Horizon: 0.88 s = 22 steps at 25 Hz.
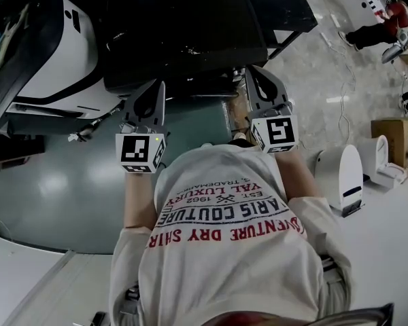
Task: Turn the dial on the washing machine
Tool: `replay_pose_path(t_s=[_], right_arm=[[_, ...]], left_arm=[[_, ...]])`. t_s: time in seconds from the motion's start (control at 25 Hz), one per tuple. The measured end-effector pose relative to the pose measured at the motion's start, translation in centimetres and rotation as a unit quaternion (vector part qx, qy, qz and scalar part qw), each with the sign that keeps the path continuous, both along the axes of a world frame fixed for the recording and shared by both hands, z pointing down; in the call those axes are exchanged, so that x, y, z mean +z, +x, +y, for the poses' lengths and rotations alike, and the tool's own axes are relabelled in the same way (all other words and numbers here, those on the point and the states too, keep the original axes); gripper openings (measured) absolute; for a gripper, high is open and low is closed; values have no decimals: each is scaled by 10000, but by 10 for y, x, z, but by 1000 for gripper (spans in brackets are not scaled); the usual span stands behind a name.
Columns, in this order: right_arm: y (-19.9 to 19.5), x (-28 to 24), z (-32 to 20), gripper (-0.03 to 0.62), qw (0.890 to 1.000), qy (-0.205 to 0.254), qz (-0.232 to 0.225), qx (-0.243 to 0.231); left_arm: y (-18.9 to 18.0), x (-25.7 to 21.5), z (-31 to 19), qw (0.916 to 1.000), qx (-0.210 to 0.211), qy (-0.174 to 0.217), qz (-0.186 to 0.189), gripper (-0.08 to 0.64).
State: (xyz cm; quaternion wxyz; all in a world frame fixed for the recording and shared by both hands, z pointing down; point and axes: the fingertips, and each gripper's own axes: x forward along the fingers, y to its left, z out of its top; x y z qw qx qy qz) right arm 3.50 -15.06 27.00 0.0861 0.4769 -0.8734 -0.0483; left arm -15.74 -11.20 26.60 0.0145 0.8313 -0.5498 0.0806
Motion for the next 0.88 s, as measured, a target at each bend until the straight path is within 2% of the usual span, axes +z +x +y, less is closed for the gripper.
replay_pose_path(t_s=[0.32,0.88], right_arm=[[-2,2,2,28,9996,-183,-210,52],[-2,3,5,28,9990,-205,-350,209]], left_arm=[[0,-9,0,9999,40,87,135,15],[-4,-9,-1,9995,80,47,318,16]])
